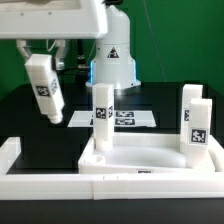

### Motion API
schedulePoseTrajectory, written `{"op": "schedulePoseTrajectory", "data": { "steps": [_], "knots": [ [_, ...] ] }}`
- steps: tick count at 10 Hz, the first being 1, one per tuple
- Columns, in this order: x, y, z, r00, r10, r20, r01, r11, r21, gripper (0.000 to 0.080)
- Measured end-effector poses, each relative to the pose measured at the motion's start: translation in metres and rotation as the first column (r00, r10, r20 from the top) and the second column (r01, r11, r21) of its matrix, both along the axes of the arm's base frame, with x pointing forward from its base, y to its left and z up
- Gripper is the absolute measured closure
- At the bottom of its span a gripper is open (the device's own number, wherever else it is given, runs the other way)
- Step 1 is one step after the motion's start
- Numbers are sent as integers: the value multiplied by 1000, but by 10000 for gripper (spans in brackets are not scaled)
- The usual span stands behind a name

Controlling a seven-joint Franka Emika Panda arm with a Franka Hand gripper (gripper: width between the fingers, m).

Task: Assemble desk

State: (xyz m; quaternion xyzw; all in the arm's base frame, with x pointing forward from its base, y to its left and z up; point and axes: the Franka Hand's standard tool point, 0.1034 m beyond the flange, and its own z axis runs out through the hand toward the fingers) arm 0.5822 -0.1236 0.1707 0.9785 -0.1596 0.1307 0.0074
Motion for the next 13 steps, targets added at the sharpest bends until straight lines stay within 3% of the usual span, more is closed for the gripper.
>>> {"op": "schedulePoseTrajectory", "data": {
  "steps": [3, 5, 7, 11, 13],
  "knots": [
    [-6, 26, -7, 976, -37, 217, 56, 995, -82, 512],
    [-7, 21, -8, 960, -17, 280, 57, 989, -135, 512],
    [-7, 23, -11, 964, -19, 264, 54, 991, -126, 512],
    [13, 55, -12, 965, 16, 264, 12, 994, -105, 512],
    [15, 61, -13, 965, 22, 262, 5, 995, -102, 512]
  ]
}}
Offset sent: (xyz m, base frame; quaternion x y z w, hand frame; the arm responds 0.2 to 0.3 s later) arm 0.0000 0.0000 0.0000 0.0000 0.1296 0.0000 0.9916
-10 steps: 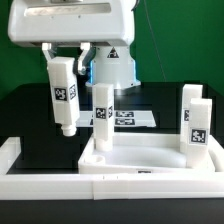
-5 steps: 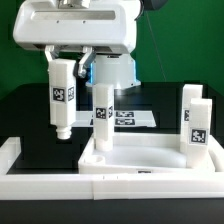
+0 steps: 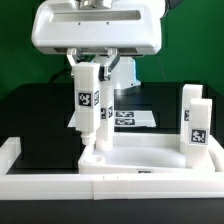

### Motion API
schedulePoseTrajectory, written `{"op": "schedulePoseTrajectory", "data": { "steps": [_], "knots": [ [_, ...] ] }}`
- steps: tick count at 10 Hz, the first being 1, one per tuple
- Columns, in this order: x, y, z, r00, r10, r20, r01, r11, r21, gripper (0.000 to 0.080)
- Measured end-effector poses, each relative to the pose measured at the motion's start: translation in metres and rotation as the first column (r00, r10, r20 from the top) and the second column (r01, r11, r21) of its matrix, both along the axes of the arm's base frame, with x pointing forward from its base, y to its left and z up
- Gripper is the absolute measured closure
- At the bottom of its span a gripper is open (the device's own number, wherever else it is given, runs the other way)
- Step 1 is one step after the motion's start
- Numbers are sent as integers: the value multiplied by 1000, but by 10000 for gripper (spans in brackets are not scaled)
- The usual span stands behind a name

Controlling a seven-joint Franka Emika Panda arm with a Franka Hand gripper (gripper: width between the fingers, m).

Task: Assemble desk

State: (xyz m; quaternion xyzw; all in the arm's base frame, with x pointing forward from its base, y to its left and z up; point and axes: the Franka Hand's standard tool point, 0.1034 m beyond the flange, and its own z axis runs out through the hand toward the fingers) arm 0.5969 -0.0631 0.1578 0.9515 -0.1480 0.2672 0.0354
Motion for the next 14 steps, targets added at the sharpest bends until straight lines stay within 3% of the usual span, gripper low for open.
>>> {"op": "schedulePoseTrajectory", "data": {
  "steps": [3, 8, 11, 14],
  "knots": [
    [-3, -1, -12, 1000, 1, -19, -1, 1000, -9, 512],
    [11, 9, -27, 999, 23, -31, -23, 999, -25, 512],
    [9, 9, -27, 999, 24, -35, -25, 999, -23, 512],
    [8, 4, -4, 995, 73, -71, -74, 997, 0, 511]
  ]
}}
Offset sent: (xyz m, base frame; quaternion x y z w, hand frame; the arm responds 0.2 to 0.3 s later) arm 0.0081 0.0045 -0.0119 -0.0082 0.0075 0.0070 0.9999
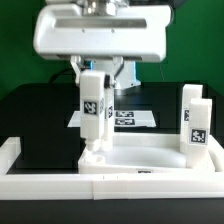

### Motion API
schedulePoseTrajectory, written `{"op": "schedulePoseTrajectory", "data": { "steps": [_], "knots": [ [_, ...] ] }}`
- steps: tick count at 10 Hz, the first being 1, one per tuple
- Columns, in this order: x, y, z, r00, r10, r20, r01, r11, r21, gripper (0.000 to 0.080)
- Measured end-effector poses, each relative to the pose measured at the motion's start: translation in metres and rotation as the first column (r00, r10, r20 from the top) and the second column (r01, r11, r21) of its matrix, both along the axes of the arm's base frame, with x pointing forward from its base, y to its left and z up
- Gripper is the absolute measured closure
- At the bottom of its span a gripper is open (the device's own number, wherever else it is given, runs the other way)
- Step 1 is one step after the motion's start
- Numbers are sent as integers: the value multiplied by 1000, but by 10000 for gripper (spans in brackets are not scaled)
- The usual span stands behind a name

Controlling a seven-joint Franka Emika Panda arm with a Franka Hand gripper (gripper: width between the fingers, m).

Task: Assemble desk

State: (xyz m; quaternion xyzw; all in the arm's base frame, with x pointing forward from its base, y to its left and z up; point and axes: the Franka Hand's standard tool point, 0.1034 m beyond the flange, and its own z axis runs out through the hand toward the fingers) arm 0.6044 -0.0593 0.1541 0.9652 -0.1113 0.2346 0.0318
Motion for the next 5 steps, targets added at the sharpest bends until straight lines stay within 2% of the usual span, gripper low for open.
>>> {"op": "schedulePoseTrajectory", "data": {
  "steps": [1, 4, 5],
  "knots": [
    [0, 8, -1, 1000, -9, -28, 9, 1000, 24, 511],
    [0, 4, -2, 1000, 1, -25, -1, 1000, 13, 511],
    [-5, -15, 3, 1000, 27, -13, -27, 1000, -1, 511]
  ]
}}
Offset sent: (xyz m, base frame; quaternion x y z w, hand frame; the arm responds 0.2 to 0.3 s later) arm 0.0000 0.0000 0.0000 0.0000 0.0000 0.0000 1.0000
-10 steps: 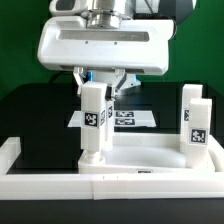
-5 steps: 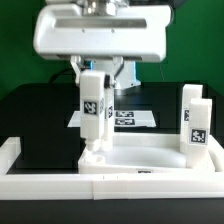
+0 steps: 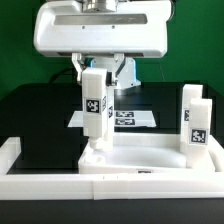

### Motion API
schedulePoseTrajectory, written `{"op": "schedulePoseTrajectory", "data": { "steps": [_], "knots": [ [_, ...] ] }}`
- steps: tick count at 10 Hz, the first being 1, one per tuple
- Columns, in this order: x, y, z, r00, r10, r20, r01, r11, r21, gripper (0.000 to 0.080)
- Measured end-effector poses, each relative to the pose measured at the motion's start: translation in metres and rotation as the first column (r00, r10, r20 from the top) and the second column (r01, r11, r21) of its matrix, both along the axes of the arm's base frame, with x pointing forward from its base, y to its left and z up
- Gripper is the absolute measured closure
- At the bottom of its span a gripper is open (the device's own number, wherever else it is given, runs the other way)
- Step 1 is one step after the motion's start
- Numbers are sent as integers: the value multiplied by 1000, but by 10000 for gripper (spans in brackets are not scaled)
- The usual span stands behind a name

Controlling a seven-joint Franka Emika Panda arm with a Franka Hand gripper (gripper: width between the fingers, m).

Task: Assemble desk

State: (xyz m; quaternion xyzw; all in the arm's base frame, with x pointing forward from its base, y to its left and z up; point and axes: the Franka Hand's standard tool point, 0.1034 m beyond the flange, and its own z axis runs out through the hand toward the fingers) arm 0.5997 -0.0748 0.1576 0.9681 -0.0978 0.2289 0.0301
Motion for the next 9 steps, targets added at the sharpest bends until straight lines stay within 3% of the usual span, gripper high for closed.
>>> {"op": "schedulePoseTrajectory", "data": {
  "steps": [4, 8, 9],
  "knots": [
    [1, -9, 17, 997, -28, 69, 26, 999, 29, 511],
    [-2, 4, -9, 998, -19, 58, 18, 1000, 13, 511],
    [-3, 5, -11, 998, -18, 56, 17, 1000, 13, 511]
  ]
}}
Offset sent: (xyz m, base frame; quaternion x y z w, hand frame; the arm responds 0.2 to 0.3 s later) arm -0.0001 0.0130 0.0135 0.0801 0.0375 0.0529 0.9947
